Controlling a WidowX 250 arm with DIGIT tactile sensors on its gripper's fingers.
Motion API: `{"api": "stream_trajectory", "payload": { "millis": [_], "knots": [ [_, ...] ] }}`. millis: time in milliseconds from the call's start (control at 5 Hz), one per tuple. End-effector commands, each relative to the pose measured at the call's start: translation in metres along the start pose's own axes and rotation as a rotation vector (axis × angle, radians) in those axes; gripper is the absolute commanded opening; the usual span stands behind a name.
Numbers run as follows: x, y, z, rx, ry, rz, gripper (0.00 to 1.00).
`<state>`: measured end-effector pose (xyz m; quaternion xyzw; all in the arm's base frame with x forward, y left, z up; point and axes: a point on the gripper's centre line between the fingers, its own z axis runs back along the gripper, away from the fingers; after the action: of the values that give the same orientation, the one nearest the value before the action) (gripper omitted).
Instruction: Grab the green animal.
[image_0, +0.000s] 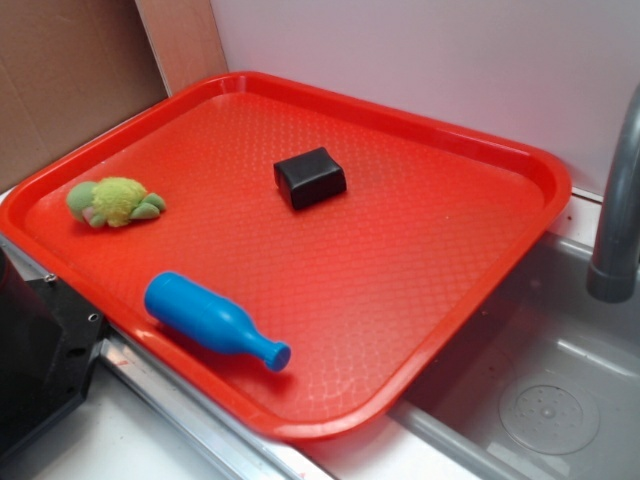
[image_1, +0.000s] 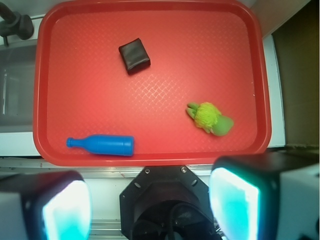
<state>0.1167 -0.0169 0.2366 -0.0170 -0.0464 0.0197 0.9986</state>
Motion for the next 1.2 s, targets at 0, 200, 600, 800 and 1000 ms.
{"api": "stream_trajectory", "payload": {
  "millis": [0, 200, 600, 800, 1000],
  "knots": [
    [0.0, 0.0, 0.0, 0.0, 0.0, 0.0, 1.0],
    [0.002, 0.008, -0.006, -0.008, -0.005, -0.04, 1.0],
    [0.009, 0.027, -0.026, -0.011, -0.031, -0.164, 1.0],
    [0.01, 0.046, -0.043, -0.023, -0.039, -0.295, 1.0],
    [0.012, 0.061, -0.062, -0.004, -0.034, -0.403, 1.0]
  ]
}}
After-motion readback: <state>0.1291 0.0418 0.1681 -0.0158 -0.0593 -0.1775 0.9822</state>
